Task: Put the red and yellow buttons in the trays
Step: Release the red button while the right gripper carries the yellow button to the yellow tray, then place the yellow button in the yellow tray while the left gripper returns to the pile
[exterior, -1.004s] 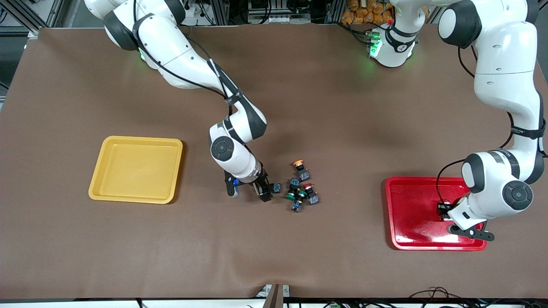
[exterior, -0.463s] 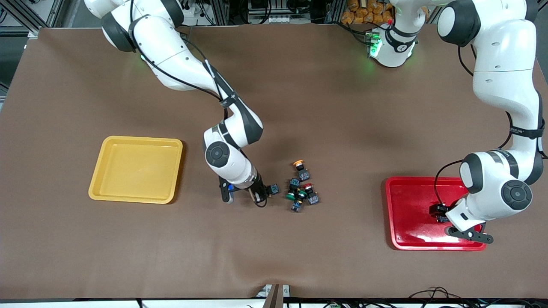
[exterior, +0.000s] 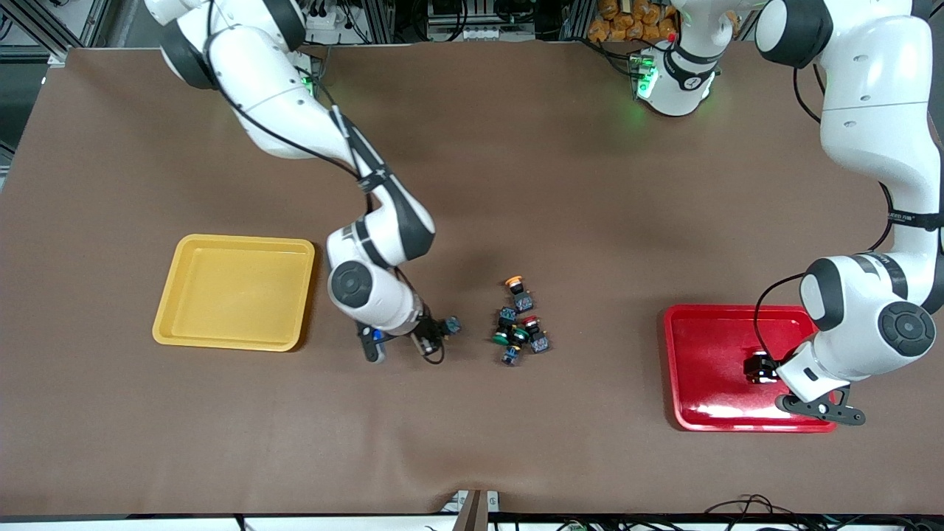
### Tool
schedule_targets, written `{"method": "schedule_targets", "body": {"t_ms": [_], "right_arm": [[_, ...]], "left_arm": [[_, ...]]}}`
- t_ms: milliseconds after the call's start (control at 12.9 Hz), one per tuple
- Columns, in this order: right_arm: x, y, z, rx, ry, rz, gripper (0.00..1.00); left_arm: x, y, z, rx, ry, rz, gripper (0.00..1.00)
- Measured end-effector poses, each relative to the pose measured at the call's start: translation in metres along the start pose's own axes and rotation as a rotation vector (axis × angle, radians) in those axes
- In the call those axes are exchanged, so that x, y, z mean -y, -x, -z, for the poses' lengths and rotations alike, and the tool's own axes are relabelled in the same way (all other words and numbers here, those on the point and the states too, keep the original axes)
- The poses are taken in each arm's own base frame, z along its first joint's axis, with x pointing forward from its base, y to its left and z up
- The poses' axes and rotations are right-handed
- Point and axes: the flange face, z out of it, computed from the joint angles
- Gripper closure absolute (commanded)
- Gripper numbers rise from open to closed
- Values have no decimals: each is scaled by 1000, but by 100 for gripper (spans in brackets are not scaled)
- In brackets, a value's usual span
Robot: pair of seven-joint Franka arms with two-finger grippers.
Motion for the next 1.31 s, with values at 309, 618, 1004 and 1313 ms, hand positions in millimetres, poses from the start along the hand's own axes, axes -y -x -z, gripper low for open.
{"method": "schedule_targets", "body": {"t_ms": [309, 618, 1004, 1313], "right_arm": [[-32, -147, 91, 65, 94, 317, 100], [-102, -302, 123, 156, 122, 660, 100], [-203, -399, 104, 261, 158, 810, 0], [-219, -397, 119, 265, 151, 810, 0]], "left_arm": [[-39, -12, 15, -27, 47, 123, 0], [-122, -27, 31, -38, 99, 288, 0], [-266, -24, 36, -7, 128, 410, 0], [-340, -5, 17, 43, 124, 473, 0]]}}
